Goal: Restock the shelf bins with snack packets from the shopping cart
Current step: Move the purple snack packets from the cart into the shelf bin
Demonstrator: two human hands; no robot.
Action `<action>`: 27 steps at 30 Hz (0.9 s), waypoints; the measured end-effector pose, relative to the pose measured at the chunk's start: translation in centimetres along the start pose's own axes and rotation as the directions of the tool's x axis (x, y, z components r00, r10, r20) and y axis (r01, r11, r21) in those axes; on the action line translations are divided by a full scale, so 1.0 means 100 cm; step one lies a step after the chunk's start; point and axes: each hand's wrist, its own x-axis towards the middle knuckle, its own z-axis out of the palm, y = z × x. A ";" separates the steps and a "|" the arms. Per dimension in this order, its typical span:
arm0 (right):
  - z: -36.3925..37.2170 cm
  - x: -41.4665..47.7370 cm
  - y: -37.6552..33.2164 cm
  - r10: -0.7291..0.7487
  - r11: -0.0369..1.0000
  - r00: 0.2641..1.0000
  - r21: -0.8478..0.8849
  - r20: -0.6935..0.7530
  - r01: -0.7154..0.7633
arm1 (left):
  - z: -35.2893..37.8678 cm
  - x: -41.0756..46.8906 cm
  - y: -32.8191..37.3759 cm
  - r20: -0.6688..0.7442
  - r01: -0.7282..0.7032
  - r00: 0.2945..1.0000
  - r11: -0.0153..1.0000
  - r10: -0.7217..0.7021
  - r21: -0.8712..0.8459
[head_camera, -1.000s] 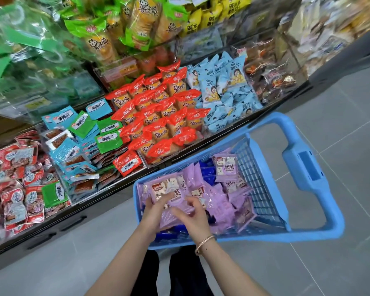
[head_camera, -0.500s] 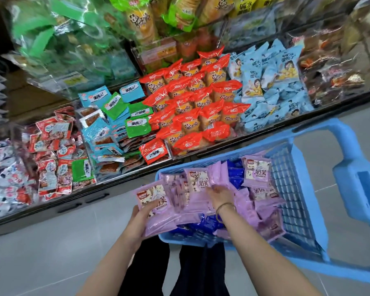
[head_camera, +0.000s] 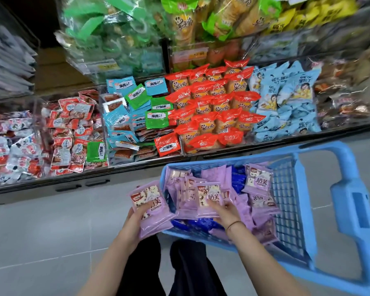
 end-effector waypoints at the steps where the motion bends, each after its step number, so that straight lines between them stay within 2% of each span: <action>1: -0.006 -0.008 0.007 0.006 1.000 1.000 0.020 -0.026 -0.005 | -0.002 -0.004 0.000 0.016 -0.005 1.000 1.000 0.005 -0.016; 5: -0.009 -0.045 0.017 0.002 0.994 0.998 0.108 -0.062 0.004 | -0.021 -0.020 0.010 0.102 0.005 0.995 0.997 0.003 -0.078; 10: 0.023 -0.079 -0.005 -0.090 0.989 0.991 0.109 -0.096 0.100 | -0.076 -0.037 0.060 0.200 -0.038 0.979 0.998 0.049 -0.060; 16: 0.120 -0.118 -0.024 -0.279 0.932 0.953 0.205 -0.116 0.298 | -0.166 -0.055 0.144 0.237 -0.177 0.958 0.983 0.161 0.044; 21: 0.210 -0.141 -0.025 -0.259 0.893 0.957 0.345 -0.133 0.289 | -0.235 -0.071 0.203 0.269 -0.152 0.958 0.973 0.102 0.171; 24: 0.251 -0.147 -0.030 -0.233 0.911 0.967 0.326 -0.105 0.254 | -0.272 -0.070 0.224 0.277 -0.164 0.954 0.971 0.111 0.175; 27: 0.281 -0.152 -0.056 -0.290 0.918 0.956 0.271 -0.037 0.288 | -0.293 -0.066 0.247 0.250 -0.240 0.949 0.955 0.193 0.172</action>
